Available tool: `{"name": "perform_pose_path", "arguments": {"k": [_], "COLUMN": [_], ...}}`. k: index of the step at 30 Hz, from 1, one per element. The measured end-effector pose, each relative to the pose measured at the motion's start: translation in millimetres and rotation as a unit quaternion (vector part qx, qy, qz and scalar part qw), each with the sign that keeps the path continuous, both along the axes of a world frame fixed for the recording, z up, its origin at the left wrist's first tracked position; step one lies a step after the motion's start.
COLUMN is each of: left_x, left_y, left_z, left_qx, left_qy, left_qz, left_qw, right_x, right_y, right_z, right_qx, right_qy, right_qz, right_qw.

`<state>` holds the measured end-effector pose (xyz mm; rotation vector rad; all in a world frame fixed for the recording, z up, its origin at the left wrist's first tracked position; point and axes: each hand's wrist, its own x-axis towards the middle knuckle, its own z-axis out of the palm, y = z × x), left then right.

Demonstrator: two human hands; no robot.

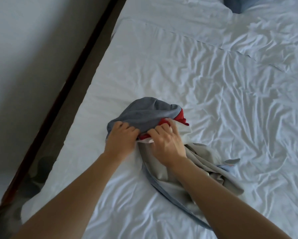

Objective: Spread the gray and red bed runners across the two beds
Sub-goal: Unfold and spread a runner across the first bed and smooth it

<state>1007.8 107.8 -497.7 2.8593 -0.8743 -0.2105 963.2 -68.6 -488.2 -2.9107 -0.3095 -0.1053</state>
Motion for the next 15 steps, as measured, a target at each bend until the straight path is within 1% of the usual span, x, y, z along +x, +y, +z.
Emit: {"name": "perform_pose_path", "arguments": {"k": [2,4,6,8,9,11,13,15], "left_x": [4.3,6.5,4.9,1.2,-0.3,-1.3,-2.6,-3.2], "left_y": [29.4,65.9,97.6,116.6,120.6,115.4,92.3,61.4], "left_z": [-10.3,-19.2,-23.4,-25.4,-25.5,-21.6,-17.2,-17.6], "left_qx": [0.039,0.06,0.083,0.096,0.081,0.01,-0.04,-0.072], "left_qy": [-0.003,0.004,0.01,0.027,0.039,0.059,0.065,0.052], "left_qz": [0.018,0.047,0.081,0.095,0.093,0.083,0.068,0.06], "left_qw": [0.999,0.997,0.993,0.991,0.992,0.995,0.995,0.994], "right_x": [5.9,13.0,21.1,29.3,32.0,32.6,28.9,27.3], "right_y": [-17.8,-33.4,-35.0,-21.6,-10.8,13.7,35.4,50.9], "right_z": [2.1,3.3,-0.4,-7.9,-11.2,-16.6,-19.8,-19.2], "right_qx": [-0.037,-0.063,-0.072,-0.068,-0.067,-0.059,-0.027,0.003], "right_qy": [0.056,0.112,0.167,0.197,0.197,0.176,0.15,0.115], "right_qz": [-0.032,-0.064,-0.062,-0.046,-0.04,-0.032,-0.032,-0.006], "right_qw": [0.997,0.99,0.981,0.977,0.977,0.982,0.988,0.993]}}
